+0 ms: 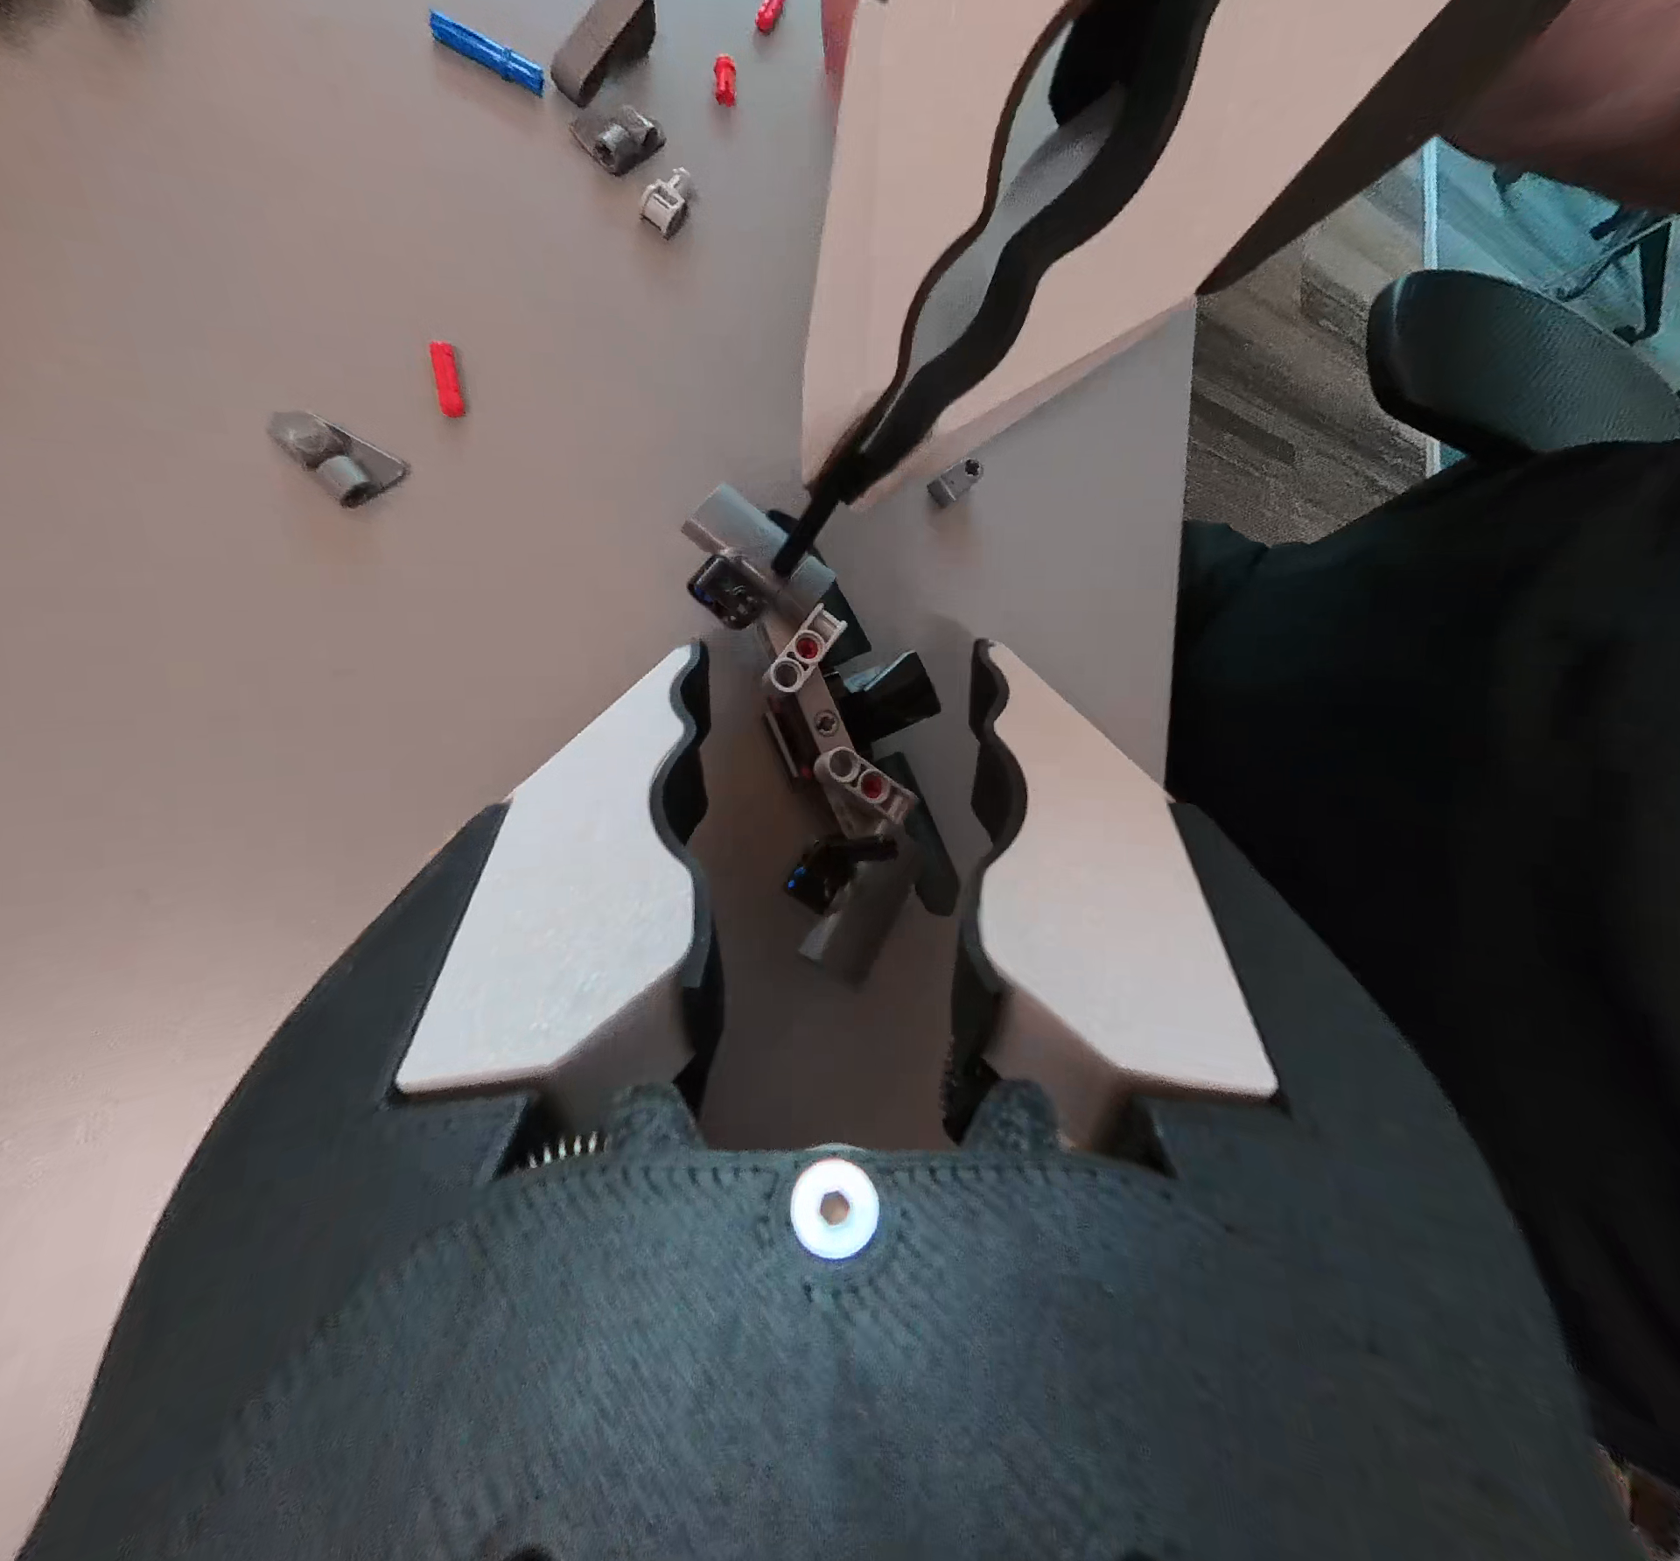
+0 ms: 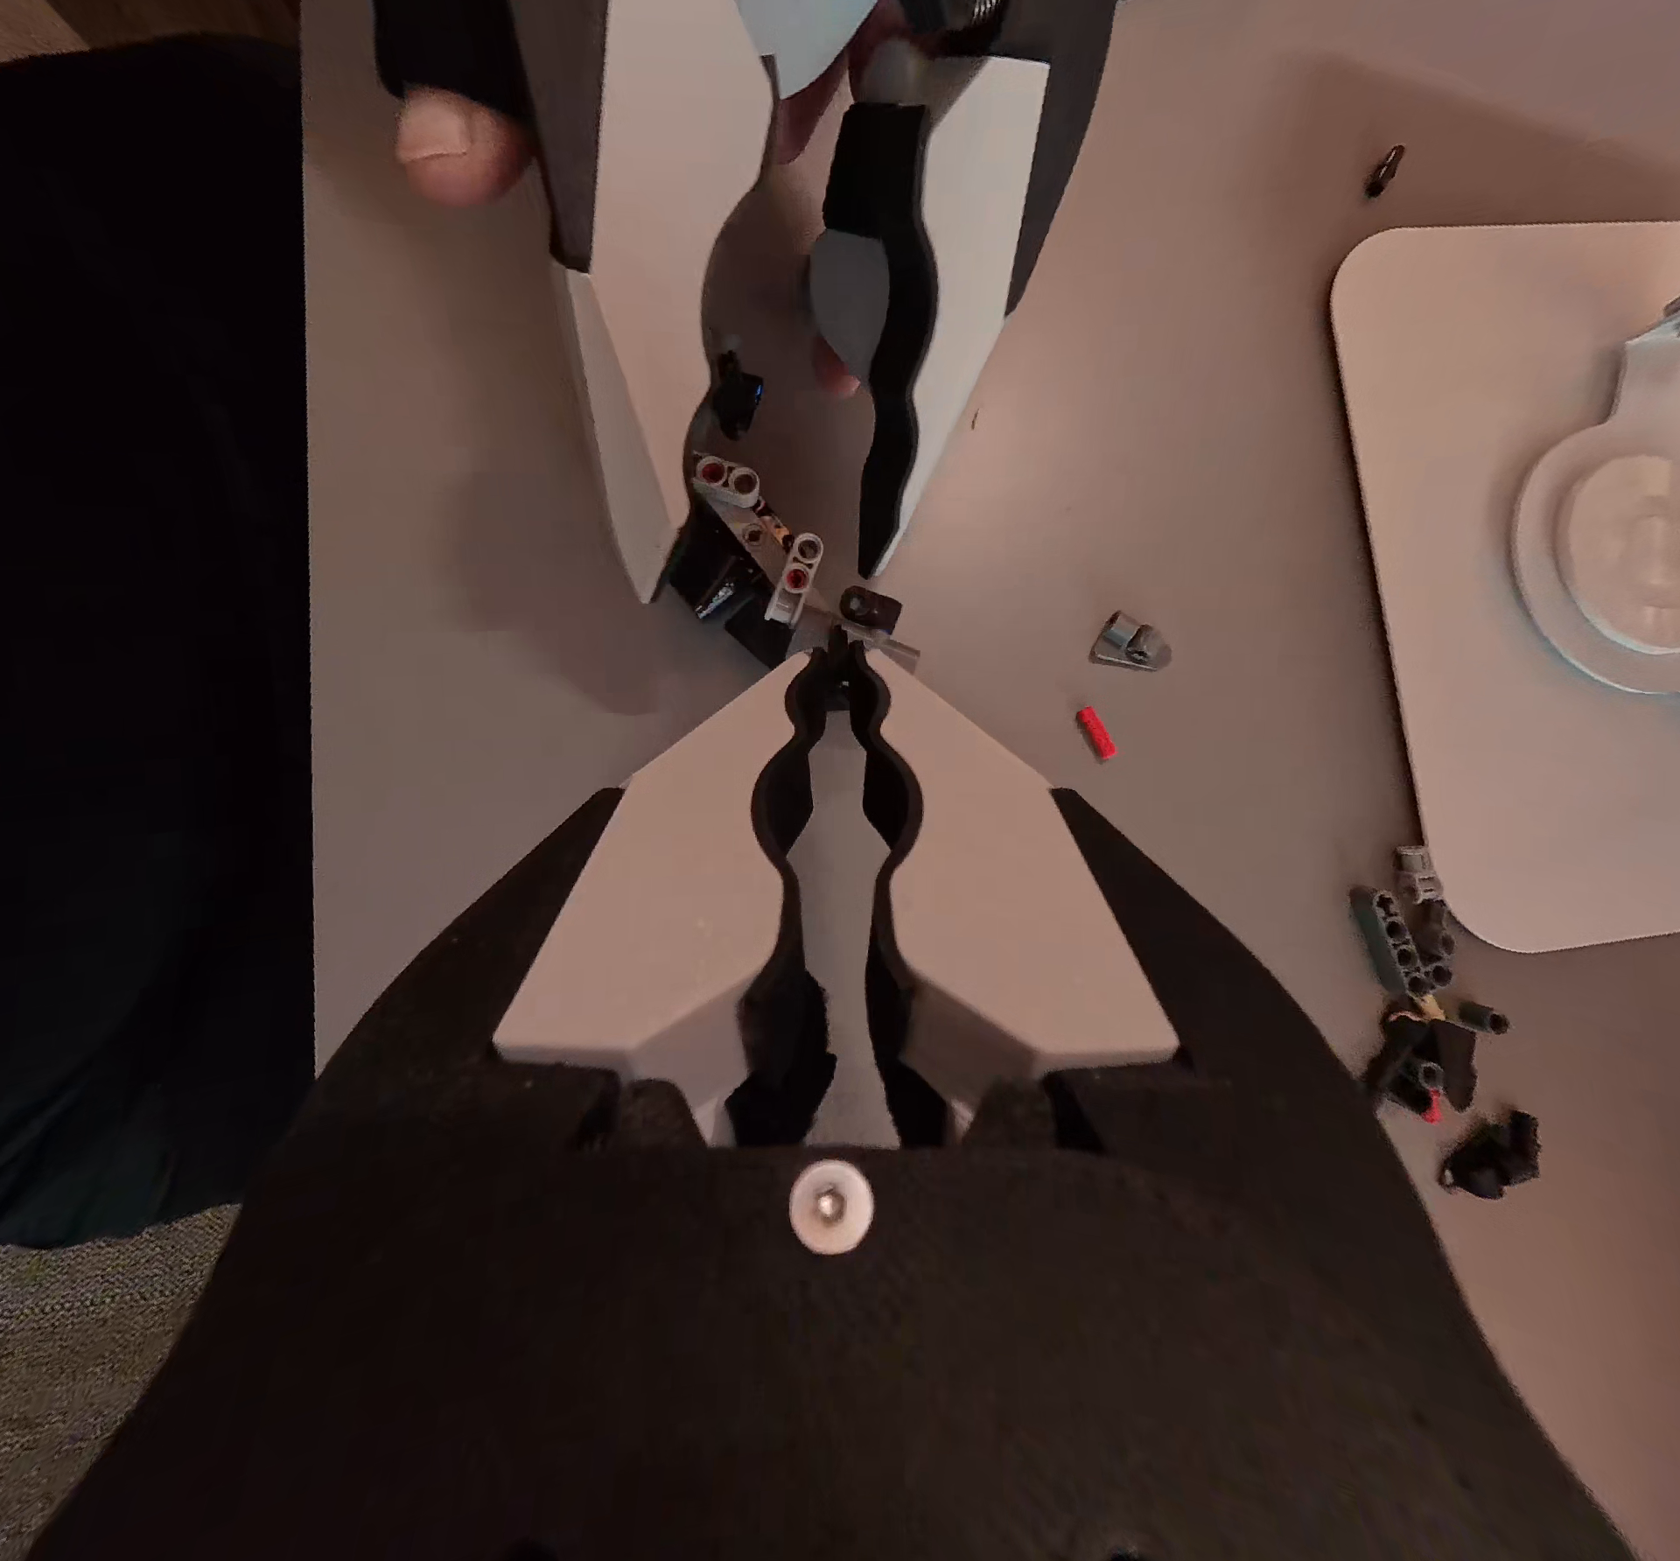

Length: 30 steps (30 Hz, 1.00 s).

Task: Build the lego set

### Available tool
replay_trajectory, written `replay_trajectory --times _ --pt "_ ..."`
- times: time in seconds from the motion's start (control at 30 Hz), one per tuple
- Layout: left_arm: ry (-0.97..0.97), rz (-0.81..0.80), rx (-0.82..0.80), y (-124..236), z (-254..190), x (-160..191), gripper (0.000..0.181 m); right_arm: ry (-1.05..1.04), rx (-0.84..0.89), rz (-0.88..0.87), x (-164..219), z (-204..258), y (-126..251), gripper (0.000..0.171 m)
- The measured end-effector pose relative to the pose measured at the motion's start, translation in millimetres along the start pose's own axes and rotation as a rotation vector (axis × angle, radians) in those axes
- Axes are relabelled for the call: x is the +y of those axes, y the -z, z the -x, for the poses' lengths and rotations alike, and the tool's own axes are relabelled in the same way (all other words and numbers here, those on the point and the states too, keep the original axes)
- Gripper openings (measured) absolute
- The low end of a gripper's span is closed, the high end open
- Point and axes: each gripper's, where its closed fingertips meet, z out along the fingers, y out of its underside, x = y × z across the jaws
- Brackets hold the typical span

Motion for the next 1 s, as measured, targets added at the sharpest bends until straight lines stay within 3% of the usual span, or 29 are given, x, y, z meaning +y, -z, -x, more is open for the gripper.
replay_trajectory --times 0.03,0.3,0.53,0.7,1.0 --pt "0.001 0.0 0.009 -1 0 0 0.054 -0.002 -0.002 -0.004 1 1 -1 0.001" --pt "0.038 -0.005 0.029 -12 -2 -3 0.046 -0.034 -0.011 -0.067 4 3 -1 0.001" --pt "0.055 -0.042 -0.022 -16 4 -7 0.027 -0.021 0.012 -0.092 1 3 1 0.001" --pt "0.06 -0.051 -0.043 -18 4 -8 0.027 -0.004 0.046 -0.075 2 3 0 0.002" --pt "0.072 -0.056 -0.055 -19 3 -8 0.03 0.127 0.095 0.12 4 4 0 0.002"
